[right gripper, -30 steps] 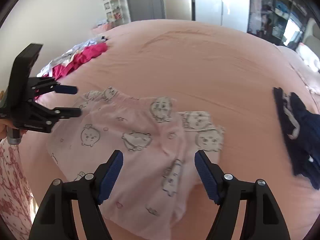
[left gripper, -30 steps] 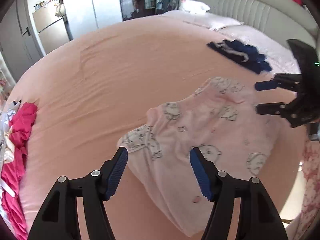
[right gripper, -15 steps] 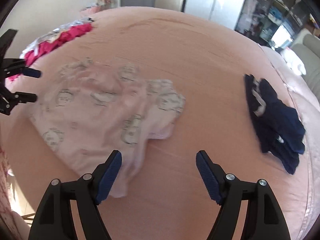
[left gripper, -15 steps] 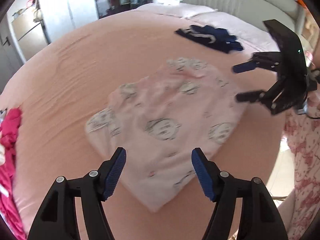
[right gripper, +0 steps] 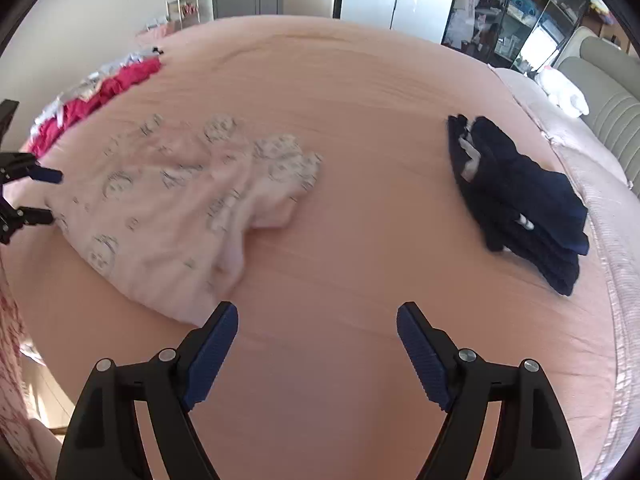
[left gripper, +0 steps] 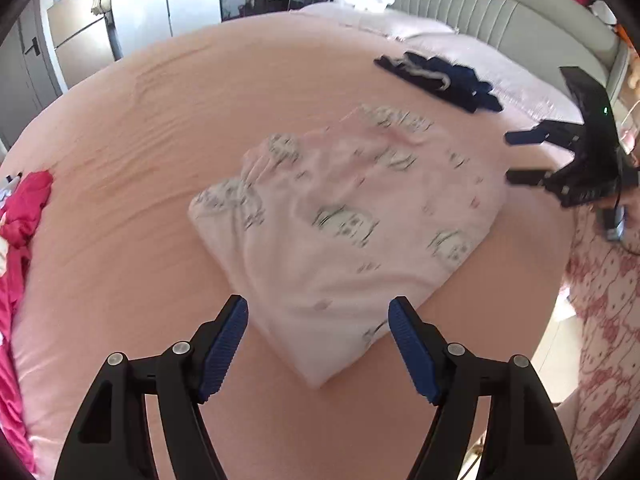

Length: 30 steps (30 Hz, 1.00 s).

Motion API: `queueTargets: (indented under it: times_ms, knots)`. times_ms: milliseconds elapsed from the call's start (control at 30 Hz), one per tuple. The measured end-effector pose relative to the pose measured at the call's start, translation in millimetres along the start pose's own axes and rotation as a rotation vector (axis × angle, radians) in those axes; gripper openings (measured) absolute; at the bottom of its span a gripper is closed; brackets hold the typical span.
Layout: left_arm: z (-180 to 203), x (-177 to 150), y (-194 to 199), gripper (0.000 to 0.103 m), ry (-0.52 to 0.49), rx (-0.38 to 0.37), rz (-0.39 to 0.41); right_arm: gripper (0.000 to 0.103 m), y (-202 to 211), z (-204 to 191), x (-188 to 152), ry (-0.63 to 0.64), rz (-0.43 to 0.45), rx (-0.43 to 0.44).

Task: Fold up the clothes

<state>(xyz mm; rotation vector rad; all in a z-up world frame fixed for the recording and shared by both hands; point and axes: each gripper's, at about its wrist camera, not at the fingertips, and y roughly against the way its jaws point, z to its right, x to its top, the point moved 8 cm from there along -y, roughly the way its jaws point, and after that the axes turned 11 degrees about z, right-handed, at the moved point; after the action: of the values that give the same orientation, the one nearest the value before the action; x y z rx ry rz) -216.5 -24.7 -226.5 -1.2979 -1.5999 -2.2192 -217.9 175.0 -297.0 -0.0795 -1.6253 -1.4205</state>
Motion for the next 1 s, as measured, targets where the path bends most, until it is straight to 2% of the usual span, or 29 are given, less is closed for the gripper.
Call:
queueTargets:
  times_ms: [33,67,100,200,233,267,300,367,400,467,500,567,667,767,833,867,900,933,1000]
  knots:
    - [13,10,-7,0.072,-0.005,-0.036,0.017,0.082,-1,-3,3,-0.005,0.005,-0.004]
    - [19,13,-11,0.072,-0.025,-0.035,0.022,0.082,-2,-5,7,-0.011,0.009,-0.007]
    - [25,25,-33,0.072,-0.053,-0.004,0.002,0.082,-2,-8,10,-0.016,0.014,-0.011]
    - [18,-5,-71,0.075,-0.146,0.111,-0.18,0.082,-11,-9,11,-0.008,0.01,-0.033]
    - [16,-6,-70,0.075,-0.145,0.085,-0.155,0.084,-15,-8,9,0.001,0.003,-0.044]
    - [11,-8,-67,0.076,-0.15,0.086,-0.172,0.087,-20,-6,7,0.011,-0.005,-0.055]
    - [6,-11,-63,0.081,-0.155,0.088,-0.191,0.09,-24,-5,5,0.02,-0.012,-0.066]
    - [-8,-20,-57,0.089,-0.197,0.132,-0.238,0.098,-27,1,1,0.05,-0.02,-0.09]
    - [-14,-24,-53,0.091,-0.173,0.129,-0.259,0.101,-24,7,-2,0.067,-0.028,-0.106]
    - [-26,-31,-46,0.089,-0.121,0.121,-0.299,0.101,-22,18,-3,0.07,-0.054,-0.146]
    - [-27,-26,-39,0.088,-0.106,0.118,-0.268,0.101,-20,24,0,0.05,-0.057,-0.174]
    - [-18,-1,-27,0.088,-0.111,0.091,-0.139,0.101,-12,34,11,-0.009,-0.035,-0.207]
    - [5,44,-31,0.088,-0.095,0.011,0.067,0.102,0,26,48,-0.134,0.085,-0.081]
    - [25,67,-63,0.089,-0.136,-0.024,0.153,0.102,-14,-1,75,-0.151,0.142,0.089]
    - [25,62,-96,0.089,-0.208,0.018,0.095,0.102,-30,-8,79,-0.101,0.153,0.16]
    - [20,52,-105,0.089,-0.256,0.043,0.037,0.102,-50,-9,79,-0.068,0.122,0.162]
    - [13,43,-110,0.09,-0.285,0.035,-0.005,0.102,-71,-3,75,-0.026,0.064,0.148]
    - [2,39,-104,0.09,-0.269,0.007,-0.012,0.102,-85,5,68,0.009,0.019,0.15]
    - [-23,38,-86,0.09,-0.24,0.054,-0.039,0.102,-92,19,57,0.034,-0.017,0.165]
